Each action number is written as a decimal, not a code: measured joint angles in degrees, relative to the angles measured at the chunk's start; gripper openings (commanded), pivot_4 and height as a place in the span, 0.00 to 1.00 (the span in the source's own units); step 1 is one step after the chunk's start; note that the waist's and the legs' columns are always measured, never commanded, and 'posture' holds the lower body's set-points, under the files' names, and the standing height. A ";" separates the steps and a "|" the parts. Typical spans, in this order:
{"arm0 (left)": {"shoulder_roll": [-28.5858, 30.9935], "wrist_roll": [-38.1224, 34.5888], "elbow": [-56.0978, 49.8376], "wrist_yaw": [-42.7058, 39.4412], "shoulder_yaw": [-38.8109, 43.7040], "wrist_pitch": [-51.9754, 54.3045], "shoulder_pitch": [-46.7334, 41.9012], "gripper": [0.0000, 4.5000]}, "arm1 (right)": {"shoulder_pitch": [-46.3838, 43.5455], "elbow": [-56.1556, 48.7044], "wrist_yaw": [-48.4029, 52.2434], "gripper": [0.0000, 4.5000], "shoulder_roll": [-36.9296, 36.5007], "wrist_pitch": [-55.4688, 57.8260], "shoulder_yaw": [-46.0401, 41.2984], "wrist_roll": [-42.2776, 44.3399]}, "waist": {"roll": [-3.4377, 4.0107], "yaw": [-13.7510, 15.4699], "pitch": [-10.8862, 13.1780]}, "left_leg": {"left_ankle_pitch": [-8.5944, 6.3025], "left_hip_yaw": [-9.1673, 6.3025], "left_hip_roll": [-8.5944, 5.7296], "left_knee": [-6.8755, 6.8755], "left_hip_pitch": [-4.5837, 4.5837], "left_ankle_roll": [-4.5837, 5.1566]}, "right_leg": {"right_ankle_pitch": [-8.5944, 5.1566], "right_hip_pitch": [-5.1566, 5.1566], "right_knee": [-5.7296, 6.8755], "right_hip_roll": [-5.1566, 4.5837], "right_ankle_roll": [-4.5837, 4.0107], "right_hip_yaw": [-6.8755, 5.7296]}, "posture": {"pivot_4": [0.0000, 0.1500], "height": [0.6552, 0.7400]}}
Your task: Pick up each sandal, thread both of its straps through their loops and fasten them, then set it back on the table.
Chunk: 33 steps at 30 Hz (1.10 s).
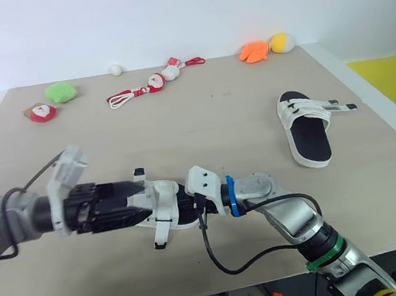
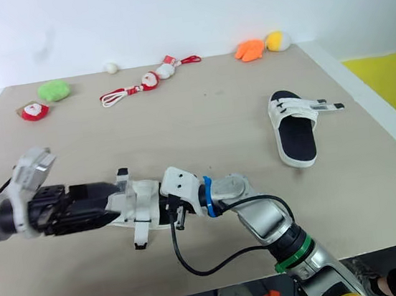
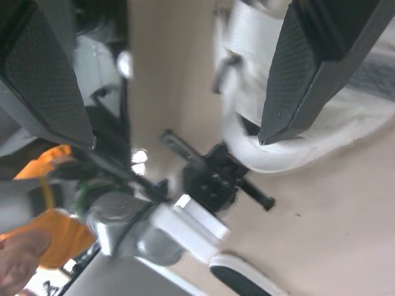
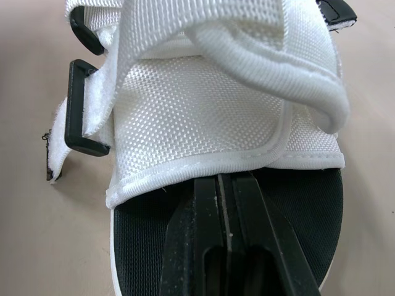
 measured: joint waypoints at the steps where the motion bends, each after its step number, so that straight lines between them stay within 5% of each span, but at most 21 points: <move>1: 1.09 -1.30 -0.94 -0.11 1.50 0.70 2.53 0.97 | 0.13 -0.15 -0.02 0.00 -0.06 0.01 -0.02 0.01 | 0.00 0.00 0.00 | -0.01 0.01 0.00 -0.02 0.00 -0.02 | -0.03 -0.01 0.00 0.00 -0.06 0.01 | 1.00 1.00; 6: 4.00 -0.40 -4.05 -1.33 4.54 -0.48 11.69 0.97 | 0.54 -0.94 -0.05 0.00 -0.29 0.11 -0.18 0.00 | 0.01 0.10 0.00 | -0.08 0.02 0.00 -0.02 0.01 -0.13 | -0.10 -0.01 0.00 -0.04 -0.17 0.00 | 1.00 1.00; 11: 0.96 13.29 -6.75 0.99 1.98 -15.15 15.07 0.97 | 0.63 -1.05 0.30 0.00 -0.53 0.15 -0.21 0.02 | -0.01 0.20 -0.01 | -0.15 0.08 -0.01 -0.02 0.03 -0.25 | -0.16 -0.01 -0.02 -0.07 -0.28 0.00 | 1.00 1.00; 13: 0.78 25.32 -9.46 -2.23 -0.86 -30.62 21.97 0.97 | 0.68 -1.11 1.14 0.00 -0.82 -0.04 -0.06 0.05 | 0.03 0.16 -0.02 | -0.32 0.23 0.00 -0.04 0.06 -0.53 | -0.29 -0.04 -0.03 -0.13 -0.52 0.05 | 1.00 1.00; 18: -3.91 40.79 -8.70 -6.37 -4.25 -56.91 31.67 0.97 | 0.57 -1.12 2.25 0.00 -1.22 -0.33 -0.06 0.04 | -0.10 0.40 -0.15 | -0.49 0.25 0.02 -0.08 0.08 -0.54 | -0.50 -0.02 -0.03 -0.14 -0.68 0.03 | 1.00 1.00; 27: -5.66 41.26 -5.62 -6.38 -5.16 -61.14 37.06 0.97 | 0.68 -1.22 2.24 0.00 -1.22 -0.34 0.12 0.03 | -0.18 0.35 -0.23 | -0.53 0.27 0.02 -0.07 0.09 -0.49 | -0.58 0.00 -0.02 -0.15 -0.54 0.07 | 1.00 1.00; 33: -4.04 26.76 -4.70 -3.66 -2.52 -43.42 34.95 0.97 | 0.63 -1.12 2.16 0.00 -1.22 -0.34 0.14 0.02 | -0.22 0.33 -0.25 | -0.53 0.17 0.07 -0.06 0.09 -0.48 | -0.58 0.02 0.00 -0.07 -0.50 -0.02 | 1.00 1.00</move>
